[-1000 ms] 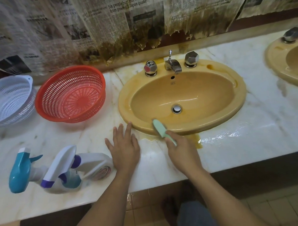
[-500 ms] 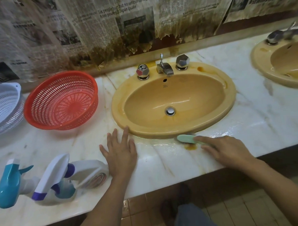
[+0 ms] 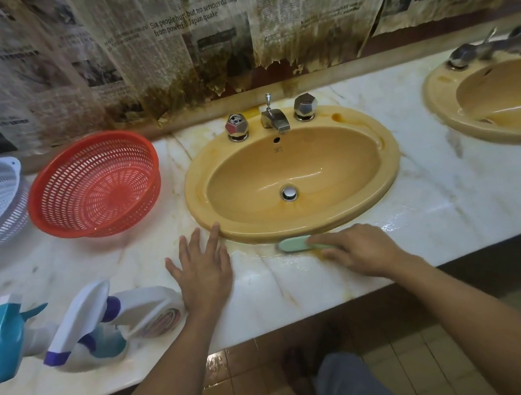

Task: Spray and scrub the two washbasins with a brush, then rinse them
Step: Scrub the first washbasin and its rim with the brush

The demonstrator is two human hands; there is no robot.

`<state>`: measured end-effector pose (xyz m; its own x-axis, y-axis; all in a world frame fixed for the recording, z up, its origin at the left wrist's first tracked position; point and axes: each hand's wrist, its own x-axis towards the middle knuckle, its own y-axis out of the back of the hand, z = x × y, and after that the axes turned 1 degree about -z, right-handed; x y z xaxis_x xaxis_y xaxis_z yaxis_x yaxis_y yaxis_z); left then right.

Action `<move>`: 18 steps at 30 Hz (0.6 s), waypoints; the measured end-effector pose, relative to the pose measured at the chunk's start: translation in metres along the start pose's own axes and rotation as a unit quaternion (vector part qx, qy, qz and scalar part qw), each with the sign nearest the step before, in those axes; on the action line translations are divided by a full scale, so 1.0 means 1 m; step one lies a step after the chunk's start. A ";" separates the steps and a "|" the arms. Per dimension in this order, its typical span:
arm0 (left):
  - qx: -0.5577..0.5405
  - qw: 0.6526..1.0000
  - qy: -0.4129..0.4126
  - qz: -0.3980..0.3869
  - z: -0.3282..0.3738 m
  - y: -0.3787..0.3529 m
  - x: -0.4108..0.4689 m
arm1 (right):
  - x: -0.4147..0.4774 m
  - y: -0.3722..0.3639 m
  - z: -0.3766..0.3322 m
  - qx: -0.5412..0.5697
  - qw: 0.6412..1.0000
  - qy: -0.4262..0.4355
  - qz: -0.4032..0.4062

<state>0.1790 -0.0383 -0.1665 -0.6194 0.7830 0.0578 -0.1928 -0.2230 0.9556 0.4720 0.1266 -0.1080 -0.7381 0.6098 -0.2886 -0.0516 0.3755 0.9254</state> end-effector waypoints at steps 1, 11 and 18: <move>0.001 1.000 0.000 -0.001 0.000 0.000 0.000 | -0.009 0.002 0.021 0.006 1.000 -0.018 0.004; 0.005 1.000 0.006 -0.020 0.007 -0.001 -0.002 | -0.034 0.007 0.051 0.013 0.997 -0.078 0.013; -0.001 0.999 0.003 -0.040 0.006 0.005 -0.003 | -0.030 -0.001 0.048 0.033 0.998 -0.060 0.016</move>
<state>0.1844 -0.0378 -0.1598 -0.6061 0.7952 -0.0207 -0.2433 -0.1605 0.9566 0.5270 0.1417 -0.1117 -0.6528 0.6999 -0.2899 0.0182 0.3970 0.9176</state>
